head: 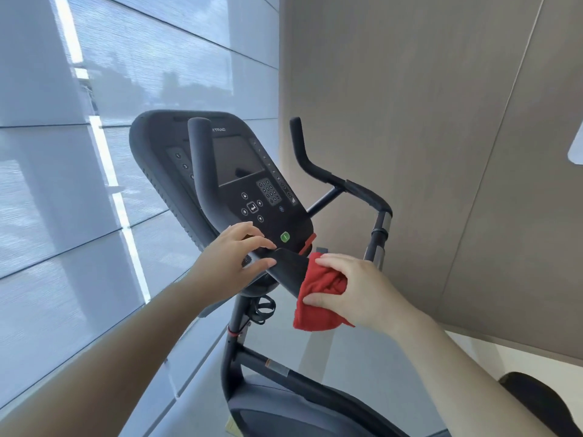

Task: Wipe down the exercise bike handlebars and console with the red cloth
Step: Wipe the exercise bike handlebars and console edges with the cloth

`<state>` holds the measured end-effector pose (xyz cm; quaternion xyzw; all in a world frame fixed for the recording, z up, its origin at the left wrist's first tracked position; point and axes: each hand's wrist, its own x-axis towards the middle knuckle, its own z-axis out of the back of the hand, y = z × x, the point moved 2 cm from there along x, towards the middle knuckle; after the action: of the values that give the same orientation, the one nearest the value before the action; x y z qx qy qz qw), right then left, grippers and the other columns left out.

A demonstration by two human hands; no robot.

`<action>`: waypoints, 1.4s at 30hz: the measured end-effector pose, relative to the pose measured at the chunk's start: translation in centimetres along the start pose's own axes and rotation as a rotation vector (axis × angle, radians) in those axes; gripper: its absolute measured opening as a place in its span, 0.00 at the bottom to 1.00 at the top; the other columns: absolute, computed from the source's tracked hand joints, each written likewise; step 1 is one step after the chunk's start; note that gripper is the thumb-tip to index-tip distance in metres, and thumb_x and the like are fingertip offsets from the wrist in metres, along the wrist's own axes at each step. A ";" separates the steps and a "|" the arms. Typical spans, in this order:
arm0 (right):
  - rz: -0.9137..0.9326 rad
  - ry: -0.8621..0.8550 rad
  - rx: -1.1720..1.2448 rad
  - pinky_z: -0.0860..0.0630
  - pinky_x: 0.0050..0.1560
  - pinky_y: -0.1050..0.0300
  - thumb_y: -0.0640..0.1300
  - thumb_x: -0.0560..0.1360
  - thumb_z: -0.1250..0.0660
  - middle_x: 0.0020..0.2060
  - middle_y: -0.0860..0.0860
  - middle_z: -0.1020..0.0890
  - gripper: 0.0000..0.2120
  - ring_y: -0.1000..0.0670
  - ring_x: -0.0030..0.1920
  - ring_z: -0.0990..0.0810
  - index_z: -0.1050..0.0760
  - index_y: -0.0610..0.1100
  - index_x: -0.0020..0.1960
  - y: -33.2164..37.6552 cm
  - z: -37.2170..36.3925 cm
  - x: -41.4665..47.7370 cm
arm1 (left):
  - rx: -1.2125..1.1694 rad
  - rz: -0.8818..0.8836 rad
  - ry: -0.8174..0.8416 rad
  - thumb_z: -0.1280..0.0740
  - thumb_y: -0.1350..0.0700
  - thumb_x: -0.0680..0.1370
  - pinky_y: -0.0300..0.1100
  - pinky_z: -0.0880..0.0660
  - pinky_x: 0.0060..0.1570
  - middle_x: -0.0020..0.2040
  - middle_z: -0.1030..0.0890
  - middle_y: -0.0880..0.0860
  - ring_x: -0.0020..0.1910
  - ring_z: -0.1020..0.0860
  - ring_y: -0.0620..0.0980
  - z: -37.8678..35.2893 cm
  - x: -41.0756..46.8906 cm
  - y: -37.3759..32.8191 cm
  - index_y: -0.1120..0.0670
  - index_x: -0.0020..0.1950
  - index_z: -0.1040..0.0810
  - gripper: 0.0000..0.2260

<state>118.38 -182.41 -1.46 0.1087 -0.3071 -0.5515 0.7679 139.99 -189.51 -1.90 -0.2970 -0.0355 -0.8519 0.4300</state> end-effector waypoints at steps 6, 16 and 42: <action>0.054 0.089 -0.069 0.35 0.67 0.60 0.60 0.66 0.28 0.68 0.57 0.30 0.34 0.56 0.67 0.32 0.32 0.49 0.69 -0.4 -0.1 0.1 | 0.041 0.027 0.027 0.46 0.32 0.69 0.38 0.35 0.54 0.54 0.24 0.45 0.61 0.29 0.48 0.3 0.3 0.0 0.43 0.55 0.21 0.25; -0.009 -0.052 0.148 0.25 0.49 0.69 0.47 0.68 0.25 0.48 0.58 0.17 0.12 0.61 0.49 0.20 0.19 0.52 0.51 -1.2 0.2 -0.7 | 0.030 -0.062 -0.047 0.36 0.38 0.73 0.45 0.25 0.49 0.53 0.25 0.43 0.59 0.30 0.45 0.3 0.0 0.7 0.41 0.54 0.21 0.14; -0.342 -0.393 -0.127 0.32 0.41 0.75 0.43 0.69 0.26 0.42 0.60 0.20 0.11 0.61 0.43 0.22 0.21 0.51 0.50 6.4 -4.2 1.2 | -0.118 -0.420 -0.077 0.29 0.47 0.71 0.44 0.28 0.45 0.51 0.21 0.48 0.50 0.26 0.53 0.9 2.6 5.8 0.46 0.53 0.19 0.11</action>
<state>126.06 -181.93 -1.09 0.0012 -0.3925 -0.7018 0.5945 143.56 -194.72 -0.93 -0.3402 -0.0631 -0.9113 0.2232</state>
